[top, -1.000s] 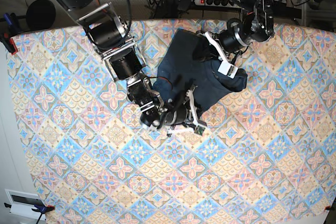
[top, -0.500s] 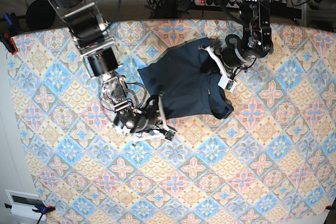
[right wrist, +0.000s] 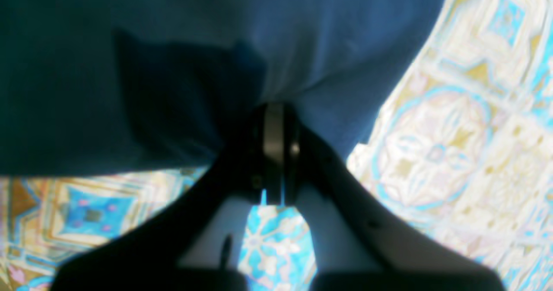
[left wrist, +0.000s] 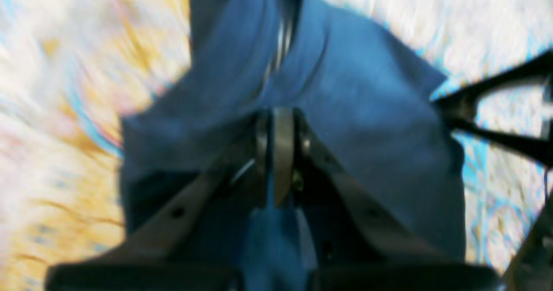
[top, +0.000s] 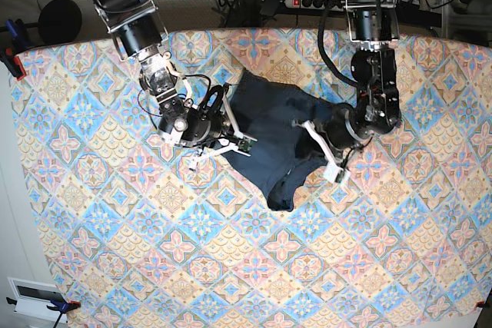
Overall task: Layout the t-shirt on the table in an organized manner, then fold the t-shirt properly
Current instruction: 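Tuck the bundle's loose end under with both grippers, then release the left gripper and lift it away from the shirt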
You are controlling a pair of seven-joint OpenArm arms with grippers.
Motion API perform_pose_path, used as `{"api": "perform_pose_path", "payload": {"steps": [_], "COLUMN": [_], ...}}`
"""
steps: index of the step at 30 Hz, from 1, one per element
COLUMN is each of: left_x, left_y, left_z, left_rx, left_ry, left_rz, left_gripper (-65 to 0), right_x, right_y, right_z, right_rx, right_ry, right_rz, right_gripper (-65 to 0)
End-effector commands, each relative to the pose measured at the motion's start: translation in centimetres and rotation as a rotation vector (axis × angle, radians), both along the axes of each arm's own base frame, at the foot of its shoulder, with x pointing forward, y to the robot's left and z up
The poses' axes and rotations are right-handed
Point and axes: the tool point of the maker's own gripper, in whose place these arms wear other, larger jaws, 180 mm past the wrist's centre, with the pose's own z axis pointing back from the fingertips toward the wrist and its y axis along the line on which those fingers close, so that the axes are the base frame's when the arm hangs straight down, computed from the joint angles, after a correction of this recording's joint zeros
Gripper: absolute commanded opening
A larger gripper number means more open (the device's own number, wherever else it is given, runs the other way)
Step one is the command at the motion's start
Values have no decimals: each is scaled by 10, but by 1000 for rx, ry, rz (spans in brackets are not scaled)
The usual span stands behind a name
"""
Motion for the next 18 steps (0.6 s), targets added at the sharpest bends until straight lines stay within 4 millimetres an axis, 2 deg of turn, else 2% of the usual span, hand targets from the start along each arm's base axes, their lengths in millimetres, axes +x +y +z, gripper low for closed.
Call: {"api": "perform_pose_path", "payload": {"steps": [1,2,4,9,10,14,16,18], "left_x": [10,9,-3,-47,-55,-84,-87,-90], "left_y": [0,3,19,39,40,40,38,39], "left_z": [22,28,37,45,42,16,6,-6], "left_rx": [-15,-10,27,17,8,25,18,5], "left_ry": [-74,-91,-95,-92,-80,5,38,75], "left_rz": [0,8,33,85,90,91,94,108], "left_gripper": [-646,-646,-646,-646,-646,-646,-646,-646], "right_x": [14,14,19,35,36,73,74,73], "right_y": [5,5,3,-28,-34,-38,-39,-25], "right_z": [18,19,22,23,20,44,40,40], "right_rx": [26,29,37,58,56,74,72,98], "right_ry": [-54,-57,-67,-63,-51,-112,-97,-87], "right_rz": [5,6,-8,-130,-150,-172,-176,-169], "right_gripper": [-650,-650,-650,-650,-650,-650,-650,-650]}}
